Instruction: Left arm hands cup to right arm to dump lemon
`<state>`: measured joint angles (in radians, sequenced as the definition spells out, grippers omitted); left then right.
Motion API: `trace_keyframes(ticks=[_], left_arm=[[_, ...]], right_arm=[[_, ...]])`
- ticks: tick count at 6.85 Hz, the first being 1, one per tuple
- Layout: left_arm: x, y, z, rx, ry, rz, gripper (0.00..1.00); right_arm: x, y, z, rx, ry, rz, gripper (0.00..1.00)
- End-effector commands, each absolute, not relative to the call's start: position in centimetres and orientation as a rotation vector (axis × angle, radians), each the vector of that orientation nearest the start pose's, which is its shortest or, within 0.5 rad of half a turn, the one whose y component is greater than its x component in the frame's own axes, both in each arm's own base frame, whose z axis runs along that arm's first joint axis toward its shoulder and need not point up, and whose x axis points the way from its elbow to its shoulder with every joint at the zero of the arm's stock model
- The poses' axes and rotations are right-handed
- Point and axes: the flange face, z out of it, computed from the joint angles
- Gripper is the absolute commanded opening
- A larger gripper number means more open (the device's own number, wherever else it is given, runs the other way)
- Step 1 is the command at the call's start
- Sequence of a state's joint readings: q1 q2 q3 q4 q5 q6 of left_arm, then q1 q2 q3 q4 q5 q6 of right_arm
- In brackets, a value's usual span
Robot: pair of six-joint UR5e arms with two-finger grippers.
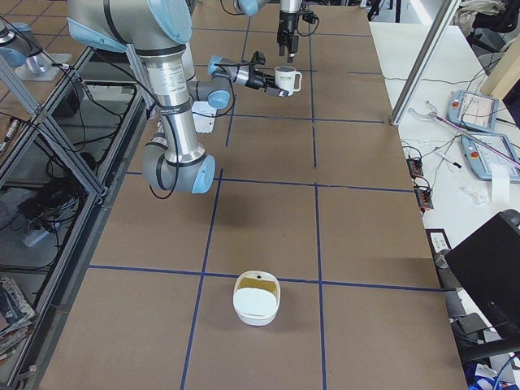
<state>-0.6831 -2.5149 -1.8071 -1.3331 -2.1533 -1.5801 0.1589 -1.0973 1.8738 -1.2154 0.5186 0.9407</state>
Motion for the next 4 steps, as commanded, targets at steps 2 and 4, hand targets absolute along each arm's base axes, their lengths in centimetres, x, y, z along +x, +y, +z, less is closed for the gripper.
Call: trace_keyframes(ticks=[2, 4], left_arm=[[45.03, -43.48, 1.61, -0.176, 1.034, -0.323, 0.76], [44.93, -43.44, 1.34, -0.171, 1.040, -0.322, 0.71]], right_arm=[[-51.77, -30.51, 19.48, 1.235, -0.580, 0.201, 0.00], [-51.69, -30.15, 19.19, 1.234, -0.596, 0.204, 0.00]])
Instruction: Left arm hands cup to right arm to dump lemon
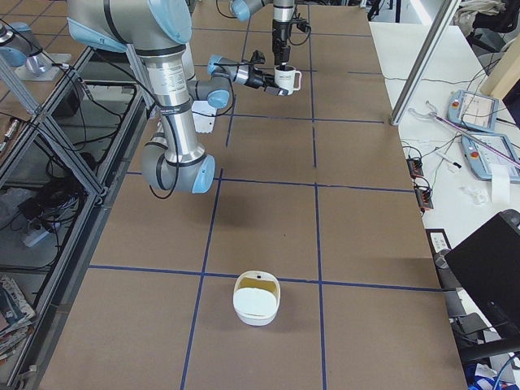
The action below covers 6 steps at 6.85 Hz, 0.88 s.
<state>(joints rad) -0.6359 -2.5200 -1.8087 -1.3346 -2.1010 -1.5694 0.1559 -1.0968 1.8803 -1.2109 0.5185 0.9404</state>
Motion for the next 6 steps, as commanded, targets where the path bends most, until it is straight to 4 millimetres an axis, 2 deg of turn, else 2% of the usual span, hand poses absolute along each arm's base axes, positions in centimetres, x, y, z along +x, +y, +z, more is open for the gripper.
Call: trace_keyframes(ticks=[1, 2, 3, 4, 5, 6], left_arm=[[44.7, -43.3, 1.2, -0.168, 1.045, -0.320, 0.71], [44.7, -43.3, 1.2, -0.168, 1.045, -0.320, 0.71], [44.8, -43.2, 1.2, -0.168, 1.047, -0.318, 0.63], [44.8, -43.2, 1.2, -0.169, 1.045, -0.319, 0.47], [44.7, -43.3, 1.2, -0.168, 1.047, -0.319, 0.17], [44.6, -43.2, 1.2, -0.166, 1.048, -0.320, 0.00]], right_arm=[[-51.8, -30.0, 19.3, 1.234, -0.598, 0.203, 0.00], [-51.8, -29.7, 19.0, 1.233, -0.607, 0.204, 0.00], [-51.7, -29.6, 18.9, 1.233, -0.611, 0.204, 0.00], [-51.7, -29.5, 18.9, 1.233, -0.613, 0.204, 0.00], [-51.6, -29.5, 18.8, 1.233, -0.616, 0.206, 0.00], [-51.9, -28.8, 19.7, 1.227, -0.621, 0.202, 0.99]])
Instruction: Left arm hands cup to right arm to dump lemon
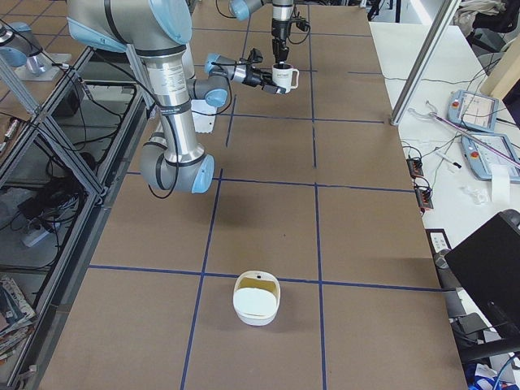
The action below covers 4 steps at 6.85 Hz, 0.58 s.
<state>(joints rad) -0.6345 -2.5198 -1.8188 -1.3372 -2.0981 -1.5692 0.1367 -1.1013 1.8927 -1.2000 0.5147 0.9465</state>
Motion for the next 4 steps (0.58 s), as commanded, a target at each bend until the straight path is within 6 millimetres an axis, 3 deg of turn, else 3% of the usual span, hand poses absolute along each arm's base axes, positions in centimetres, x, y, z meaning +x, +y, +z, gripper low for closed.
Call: trace_keyframes(ticks=[1, 4], left_arm=[[44.50, -43.06, 1.36, -0.173, 1.048, -0.316, 0.00], [43.65, -42.68, 1.09, -0.166, 1.059, -0.317, 0.00]], right_arm=[[-52.01, -27.84, 19.89, 1.238, -0.638, 0.201, 1.00], [-52.18, -27.60, 19.94, 1.237, -0.640, 0.198, 1.00]])
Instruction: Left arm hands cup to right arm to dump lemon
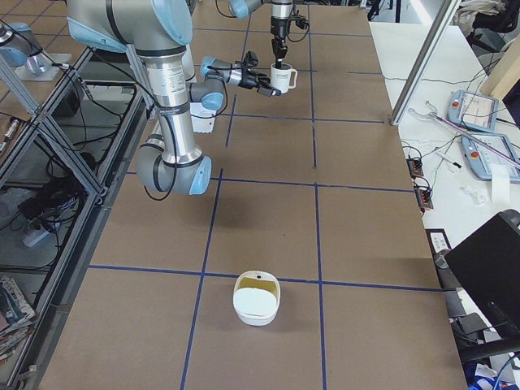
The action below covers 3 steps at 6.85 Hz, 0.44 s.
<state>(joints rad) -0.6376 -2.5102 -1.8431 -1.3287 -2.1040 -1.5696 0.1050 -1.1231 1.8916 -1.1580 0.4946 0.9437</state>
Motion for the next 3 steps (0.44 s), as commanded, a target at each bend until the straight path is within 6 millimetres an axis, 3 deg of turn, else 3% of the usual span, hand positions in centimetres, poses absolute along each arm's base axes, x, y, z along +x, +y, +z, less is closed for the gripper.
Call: trace_keyframes(ticks=[1, 2, 3], left_arm=[[42.8, -42.4, 0.7, -0.159, 1.069, -0.317, 0.00], [40.5, -41.8, 0.2, -0.144, 1.084, -0.324, 0.00], [37.1, -42.5, 0.8, -0.112, 1.107, -0.358, 0.00]], right_arm=[[-52.4, -27.4, 20.1, 1.235, -0.638, 0.190, 1.00], [-52.8, -27.2, 20.4, 1.233, -0.634, 0.181, 1.00], [-52.7, -27.0, 20.4, 1.231, -0.638, 0.179, 1.00]])
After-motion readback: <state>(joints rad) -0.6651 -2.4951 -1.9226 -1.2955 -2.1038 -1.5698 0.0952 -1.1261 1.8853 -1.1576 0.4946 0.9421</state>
